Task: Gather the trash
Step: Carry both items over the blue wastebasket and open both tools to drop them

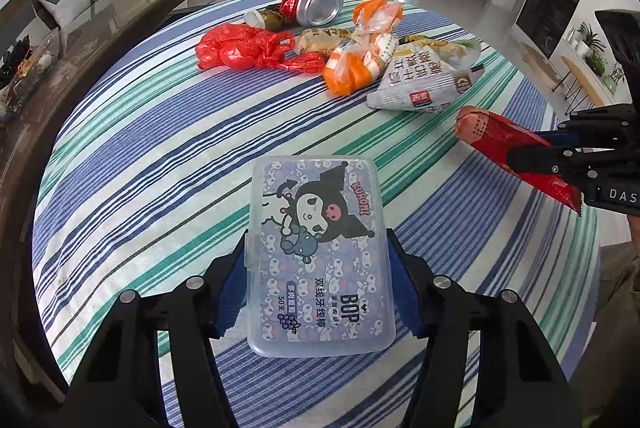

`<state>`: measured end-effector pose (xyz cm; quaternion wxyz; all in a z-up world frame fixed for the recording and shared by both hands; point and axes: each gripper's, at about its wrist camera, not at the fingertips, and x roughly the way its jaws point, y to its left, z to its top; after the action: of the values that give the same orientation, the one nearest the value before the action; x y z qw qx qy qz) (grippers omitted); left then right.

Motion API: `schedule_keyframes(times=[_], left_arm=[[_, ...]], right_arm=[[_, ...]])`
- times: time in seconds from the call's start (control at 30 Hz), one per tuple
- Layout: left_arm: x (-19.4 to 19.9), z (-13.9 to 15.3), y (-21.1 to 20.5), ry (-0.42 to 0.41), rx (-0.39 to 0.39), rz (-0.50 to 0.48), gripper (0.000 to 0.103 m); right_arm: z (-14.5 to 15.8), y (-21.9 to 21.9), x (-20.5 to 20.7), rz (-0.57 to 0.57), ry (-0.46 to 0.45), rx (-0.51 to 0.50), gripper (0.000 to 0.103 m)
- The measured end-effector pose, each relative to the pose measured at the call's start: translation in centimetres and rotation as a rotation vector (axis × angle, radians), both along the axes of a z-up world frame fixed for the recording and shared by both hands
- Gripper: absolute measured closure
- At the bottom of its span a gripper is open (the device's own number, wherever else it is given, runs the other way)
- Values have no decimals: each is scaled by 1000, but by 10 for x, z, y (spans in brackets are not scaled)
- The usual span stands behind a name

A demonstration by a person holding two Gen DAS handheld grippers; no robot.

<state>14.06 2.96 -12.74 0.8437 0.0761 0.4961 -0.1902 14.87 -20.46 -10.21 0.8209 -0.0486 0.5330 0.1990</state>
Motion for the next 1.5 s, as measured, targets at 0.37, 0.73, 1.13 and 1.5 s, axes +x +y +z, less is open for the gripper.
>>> schedule_keyframes(times=[0.37, 0.73, 1.13, 1.5], left_arm=[[-24, 60, -98, -30, -178, -164, 41], [-29, 59, -322, 34, -205, -439, 41], [4, -30, -466, 138, -113, -486, 41], [14, -41, -489, 56, -143, -484, 11]], right_arm=[[52, -140, -38, -280, -153, 139, 90], [30, -309, -61, -621, -188, 74, 90], [-38, -399, -56, -795, -114, 139, 90], [-33, -437, -74, -913, -186, 209, 39]])
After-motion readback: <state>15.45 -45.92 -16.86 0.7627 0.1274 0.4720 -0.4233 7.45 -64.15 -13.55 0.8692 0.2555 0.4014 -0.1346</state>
